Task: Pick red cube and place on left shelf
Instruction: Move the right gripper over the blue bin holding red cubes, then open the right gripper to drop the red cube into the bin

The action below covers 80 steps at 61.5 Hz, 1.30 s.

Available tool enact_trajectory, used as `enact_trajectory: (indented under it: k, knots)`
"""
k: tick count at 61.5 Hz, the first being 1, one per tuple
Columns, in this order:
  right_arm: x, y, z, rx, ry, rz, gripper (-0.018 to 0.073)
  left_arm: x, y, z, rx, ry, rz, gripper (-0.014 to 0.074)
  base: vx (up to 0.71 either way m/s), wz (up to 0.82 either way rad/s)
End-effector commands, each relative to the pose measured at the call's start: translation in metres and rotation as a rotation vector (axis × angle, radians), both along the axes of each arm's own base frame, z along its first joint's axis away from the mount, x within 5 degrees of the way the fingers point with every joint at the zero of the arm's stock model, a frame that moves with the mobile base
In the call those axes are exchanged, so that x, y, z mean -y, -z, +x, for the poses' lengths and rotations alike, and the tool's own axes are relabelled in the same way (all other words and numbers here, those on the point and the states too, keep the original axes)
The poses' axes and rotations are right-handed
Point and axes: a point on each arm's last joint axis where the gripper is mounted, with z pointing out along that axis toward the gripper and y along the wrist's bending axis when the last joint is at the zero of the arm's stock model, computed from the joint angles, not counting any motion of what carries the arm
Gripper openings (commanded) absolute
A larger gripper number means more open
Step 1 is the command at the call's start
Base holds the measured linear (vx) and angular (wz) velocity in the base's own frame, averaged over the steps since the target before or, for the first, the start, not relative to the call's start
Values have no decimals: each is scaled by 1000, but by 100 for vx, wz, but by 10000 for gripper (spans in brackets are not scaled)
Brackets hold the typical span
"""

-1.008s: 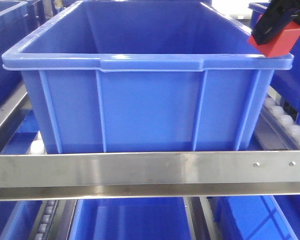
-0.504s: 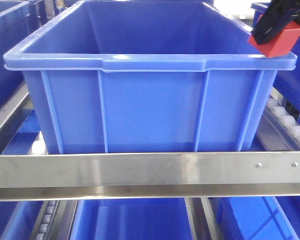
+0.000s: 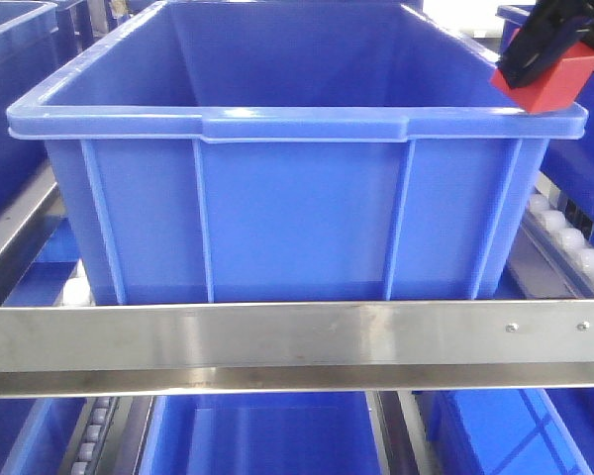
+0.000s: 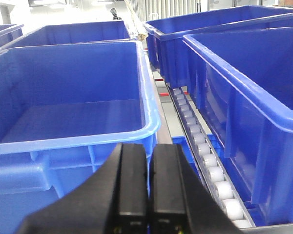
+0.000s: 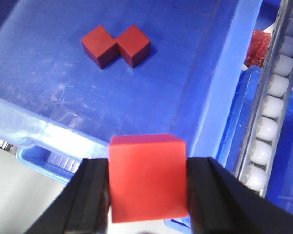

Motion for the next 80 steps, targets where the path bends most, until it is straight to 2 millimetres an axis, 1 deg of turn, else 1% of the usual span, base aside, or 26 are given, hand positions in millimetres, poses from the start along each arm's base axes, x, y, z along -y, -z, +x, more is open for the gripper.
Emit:
enact_trajectory:
  k: [1,13,21,28,45,46,49,52,53,57,58,60,61,69,80]
  knots:
    - [-2,-23,2,136,-24,51,59,0,0,1,54,-4,-9,106,0,0]
    - [-7,-33,7,250,-56,115,59,0,0,1,54,-4,-9,106,0,0]
    - [-16,-41,21,293,-69,139,59,0,0,1,54,-4,-9,106,0,0]
    - [-29,-44,46,281,-67,133,59,0,0,1,54,-4,-9,106,0,0]
    - [-62,-61,109,317,-66,148,66,0,0,1,54,-4,-9,106,0,0]
    - [-63,-62,112,319,-66,149,74,0,0,1,54,-4,-9,106,0,0]
    - [-67,-63,120,322,-64,150,141,0,0,1,54,-4,-9,106,0,0]
    - [-70,-64,127,324,-63,151,268,0,0,1,54,-4,-9,106,0,0]
    - [-72,-65,129,327,-63,152,336,0,0,1,54,-4,-9,106,0,0]
    - [-74,-65,133,329,-63,153,520,0,0,1,54,-4,-9,106,0,0]
    - [-74,-64,134,328,-63,152,580,0,0,1,54,-4,-9,106,0,0]
    - [-75,-63,135,327,-63,152,643,0,0,1,54,-4,-9,106,0,0]
    - [-75,-62,136,324,-63,151,645,0,0,1,54,-4,-9,106,0,0]
    - [-75,-60,136,310,-60,143,580,0,0,1,54,-4,-9,106,0,0]
    - [-71,-67,128,316,-57,145,526,0,0,1,54,-4,-9,106,0,0]
